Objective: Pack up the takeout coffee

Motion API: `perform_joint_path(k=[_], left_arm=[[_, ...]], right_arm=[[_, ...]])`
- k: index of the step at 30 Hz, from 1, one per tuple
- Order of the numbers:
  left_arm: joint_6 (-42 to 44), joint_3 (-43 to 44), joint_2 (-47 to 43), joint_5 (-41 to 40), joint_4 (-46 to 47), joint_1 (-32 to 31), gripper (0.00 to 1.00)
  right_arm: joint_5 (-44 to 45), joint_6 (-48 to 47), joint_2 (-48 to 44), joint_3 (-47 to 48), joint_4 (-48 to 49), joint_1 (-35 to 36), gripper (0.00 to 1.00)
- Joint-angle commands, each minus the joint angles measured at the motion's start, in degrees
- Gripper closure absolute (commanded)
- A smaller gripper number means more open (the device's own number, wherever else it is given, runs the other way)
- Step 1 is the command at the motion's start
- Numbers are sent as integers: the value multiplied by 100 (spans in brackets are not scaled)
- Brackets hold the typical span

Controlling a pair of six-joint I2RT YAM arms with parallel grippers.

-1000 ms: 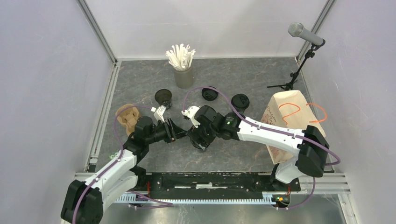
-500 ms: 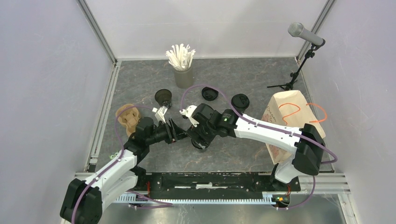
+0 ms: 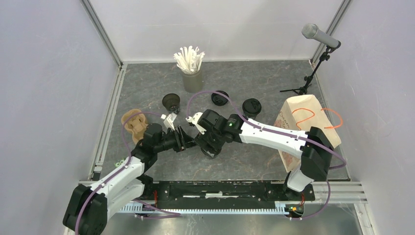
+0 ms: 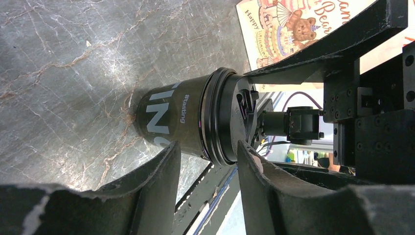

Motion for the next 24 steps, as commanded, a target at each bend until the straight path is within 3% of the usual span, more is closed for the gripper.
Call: perform_joint_path(k=[1,17,24], left_arm=[[-17,-35,76,-68,305,-44,47],[41,2,448,-122,507,-232,43],[45,29,352,-158,506,-251,30]], right_arm=[[-54,-63,28,245,80,25,20],[-24,-140,10,359,96,25,10],[-26,-184,-32,311,201,26,10]])
